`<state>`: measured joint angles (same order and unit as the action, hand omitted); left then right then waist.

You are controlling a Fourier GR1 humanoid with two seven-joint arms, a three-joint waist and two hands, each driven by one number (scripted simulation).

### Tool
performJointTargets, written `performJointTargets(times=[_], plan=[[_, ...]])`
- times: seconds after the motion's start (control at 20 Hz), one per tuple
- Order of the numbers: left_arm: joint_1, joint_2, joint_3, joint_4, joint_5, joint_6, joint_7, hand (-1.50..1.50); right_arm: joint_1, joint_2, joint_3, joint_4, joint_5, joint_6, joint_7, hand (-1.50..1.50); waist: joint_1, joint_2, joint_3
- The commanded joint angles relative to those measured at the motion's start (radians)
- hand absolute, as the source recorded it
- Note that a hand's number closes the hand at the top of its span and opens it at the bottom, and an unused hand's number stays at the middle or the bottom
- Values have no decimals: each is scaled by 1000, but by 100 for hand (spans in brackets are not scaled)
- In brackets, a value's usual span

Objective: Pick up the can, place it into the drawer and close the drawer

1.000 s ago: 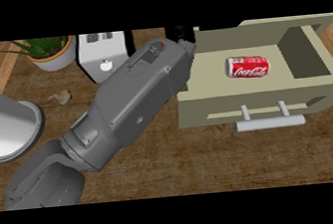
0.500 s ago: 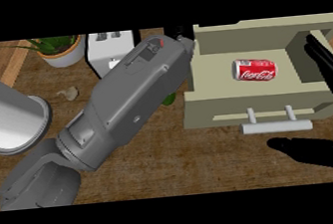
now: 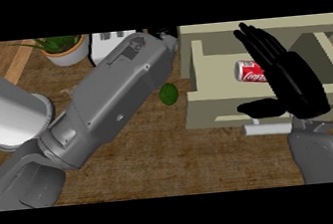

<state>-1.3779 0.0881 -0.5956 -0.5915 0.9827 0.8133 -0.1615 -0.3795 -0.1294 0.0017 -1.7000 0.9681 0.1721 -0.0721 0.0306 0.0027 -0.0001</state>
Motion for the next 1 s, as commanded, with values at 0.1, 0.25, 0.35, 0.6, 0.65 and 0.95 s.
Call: performJointTargets(times=[0.1, 0.25, 0.35, 0.6, 0.65, 0.95], plan=[[70, 63, -11, -76, -42, -5, 14, -150, -139, -24, 29, 302, 157, -125, -23, -150, 10, 0, 0], [103, 84, 4, -104, -47, -12, 28, -150, -189, 28, 38, 459, 221, -257, -13, -150, 9, 3, 0], [85, 149, -7, -167, -65, 17, 104, -150, -191, 20, 30, 523, 227, -269, -24, -150, 8, -3, 1], [152, 221, 6, -242, -78, -8, 133, -150, -316, -3, -37, 791, 256, -404, -55, -150, 20, 3, 1], [118, 247, -3, -273, -88, 2, 197, -150, -280, 21, -11, 787, 283, -434, -39, -150, 7, -2, 1], [193, 281, 8, -325, -105, -24, 191, -150, -380, 30, -56, 1004, 343, -631, -23, -150, 22, 8, 1]])
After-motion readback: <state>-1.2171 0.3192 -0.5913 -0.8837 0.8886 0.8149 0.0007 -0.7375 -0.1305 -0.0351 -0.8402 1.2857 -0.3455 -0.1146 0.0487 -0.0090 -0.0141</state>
